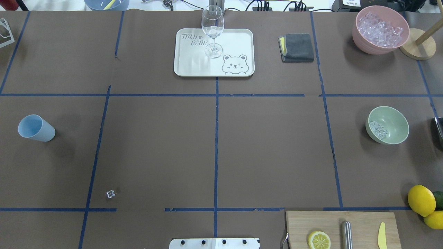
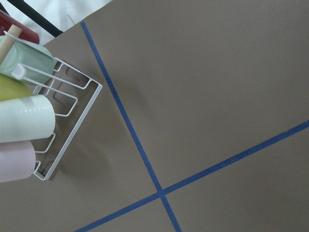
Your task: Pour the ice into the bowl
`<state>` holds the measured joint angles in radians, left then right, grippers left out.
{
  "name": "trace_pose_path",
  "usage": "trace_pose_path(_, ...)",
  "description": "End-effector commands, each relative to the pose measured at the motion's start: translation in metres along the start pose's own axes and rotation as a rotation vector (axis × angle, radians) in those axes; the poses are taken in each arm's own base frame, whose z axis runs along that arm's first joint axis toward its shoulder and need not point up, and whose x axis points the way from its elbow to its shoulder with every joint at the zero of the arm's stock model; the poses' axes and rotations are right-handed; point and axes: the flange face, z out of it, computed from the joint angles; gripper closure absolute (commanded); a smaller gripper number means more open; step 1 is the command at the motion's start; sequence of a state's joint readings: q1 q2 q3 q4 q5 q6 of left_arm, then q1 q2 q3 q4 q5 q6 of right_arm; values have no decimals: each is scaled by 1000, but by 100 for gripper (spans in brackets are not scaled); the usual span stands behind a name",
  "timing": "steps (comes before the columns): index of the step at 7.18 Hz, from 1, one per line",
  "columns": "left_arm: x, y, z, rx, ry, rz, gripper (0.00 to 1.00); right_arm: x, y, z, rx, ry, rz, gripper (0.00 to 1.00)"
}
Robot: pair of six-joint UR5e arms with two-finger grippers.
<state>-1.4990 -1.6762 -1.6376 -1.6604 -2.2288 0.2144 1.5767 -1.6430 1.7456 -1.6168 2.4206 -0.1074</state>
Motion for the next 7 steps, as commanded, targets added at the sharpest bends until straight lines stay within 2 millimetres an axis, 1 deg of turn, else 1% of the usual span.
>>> trace_pose_path(1,-25,51,22,-54,118,-102,0,21,16,12,-23,1,42,0)
trace_pose_path(2,-27,68,30,-68,119,-115,0,27,10,17,-30,-10,70,0)
trace_pose_path(3,-28,70,32,-73,126,-134,0,33,16,16,-28,-13,88,0)
trace_pose_path(4,-28,70,32,-76,125,-193,0,35,19,16,-27,-13,94,0)
trace_pose_path(6,-30,70,26,-67,117,-263,0,41,21,8,-11,-11,111,0)
trace_pose_path(7,-35,73,21,-63,112,-359,0,43,22,8,-10,-12,115,0)
